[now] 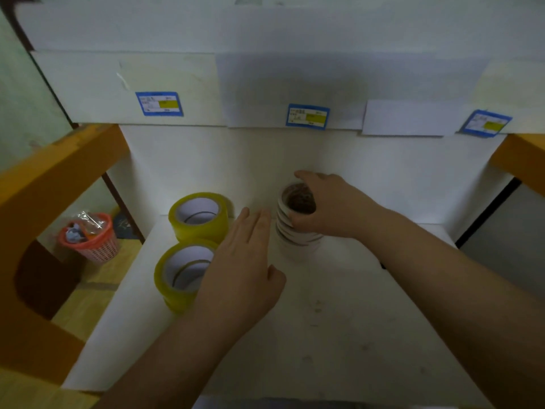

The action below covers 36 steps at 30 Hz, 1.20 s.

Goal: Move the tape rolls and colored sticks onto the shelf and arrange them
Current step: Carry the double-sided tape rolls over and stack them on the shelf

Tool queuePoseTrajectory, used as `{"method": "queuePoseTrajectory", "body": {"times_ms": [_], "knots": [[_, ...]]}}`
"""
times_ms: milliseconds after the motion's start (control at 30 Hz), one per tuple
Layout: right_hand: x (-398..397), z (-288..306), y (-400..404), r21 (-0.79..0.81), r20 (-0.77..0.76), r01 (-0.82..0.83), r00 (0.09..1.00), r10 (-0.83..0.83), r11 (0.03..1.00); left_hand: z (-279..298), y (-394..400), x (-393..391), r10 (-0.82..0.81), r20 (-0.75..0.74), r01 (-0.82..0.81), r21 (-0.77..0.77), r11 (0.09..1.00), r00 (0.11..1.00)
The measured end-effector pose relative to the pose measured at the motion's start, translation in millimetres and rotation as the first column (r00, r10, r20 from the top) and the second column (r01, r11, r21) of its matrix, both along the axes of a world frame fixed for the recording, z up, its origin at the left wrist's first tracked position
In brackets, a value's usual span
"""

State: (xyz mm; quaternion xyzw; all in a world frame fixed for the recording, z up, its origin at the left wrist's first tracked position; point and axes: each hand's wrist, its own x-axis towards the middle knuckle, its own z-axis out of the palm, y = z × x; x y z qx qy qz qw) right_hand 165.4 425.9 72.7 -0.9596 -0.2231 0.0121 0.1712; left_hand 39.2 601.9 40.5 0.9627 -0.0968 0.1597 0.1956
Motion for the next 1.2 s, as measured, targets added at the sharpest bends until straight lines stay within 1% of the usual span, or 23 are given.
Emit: {"method": "queuePoseTrajectory", "body": {"times_ms": [100,167,200,233,267,300,333,400,467,567,667,867,1100,1200], "knots": [[-5,0,-1,0.011,0.003,-0.002,1.0,0.002,1.0,1,3,1,-0.032,0.024,0.032,-0.03,0.999,0.999],[-12,0,-6,0.074,0.019,0.021,1.0,-0.022,0.997,5,3,1,-0.036,0.006,0.036,-0.07,0.997,0.999],[-19,0,-10,0.115,0.037,0.032,0.999,-0.037,0.993,8,4,0,-0.031,-0.013,0.031,-0.06,0.998,0.999],[-26,-1,-15,0.158,0.059,0.044,0.997,-0.054,0.986,8,4,1,-0.024,-0.012,0.024,-0.021,0.999,1.0],[-35,-3,-21,0.203,0.087,0.055,0.994,-0.074,0.978,9,4,2,-0.016,-0.033,0.018,0.065,0.998,0.999],[-44,-6,-27,0.252,0.123,0.066,0.987,-0.1,0.965,7,4,3,-0.02,-0.044,0.025,0.117,0.993,0.999],[-54,-11,-33,0.3,0.172,0.076,0.976,-0.132,0.951,2,4,5,-0.018,-0.026,0.021,0.139,0.99,1.0],[-75,-21,-46,0.353,0.265,0.113,0.94,-0.215,0.929,-4,3,8,-0.029,-0.047,0.035,0.14,0.99,0.998],[-94,-31,-58,0.339,0.305,0.184,0.906,-0.293,0.923,-8,0,9,-0.039,-0.035,0.044,0.151,0.988,0.999],[-117,-45,-77,0.272,0.296,0.27,0.89,-0.347,0.924,-12,-10,5,-0.041,-0.032,0.046,0.159,0.986,0.999],[-138,-56,-95,0.236,0.258,0.3,0.898,-0.357,0.924,-15,-26,-8,-0.053,-0.018,0.055,0.174,0.983,0.998],[-195,-64,-135,0.203,0.252,0.337,0.889,-0.382,0.919,-18,-74,-47,-0.141,-0.009,0.14,0.18,0.974,0.99],[-303,-61,-195,0.183,0.277,0.38,0.865,-0.418,0.907,-18,-160,-117,-0.291,-0.103,0.301,0.098,0.949,0.951],[-347,-58,-233,0.174,0.28,0.421,0.846,-0.455,0.89,-17,-200,-149,-0.33,-0.11,0.337,0.057,0.94,0.938]]}}
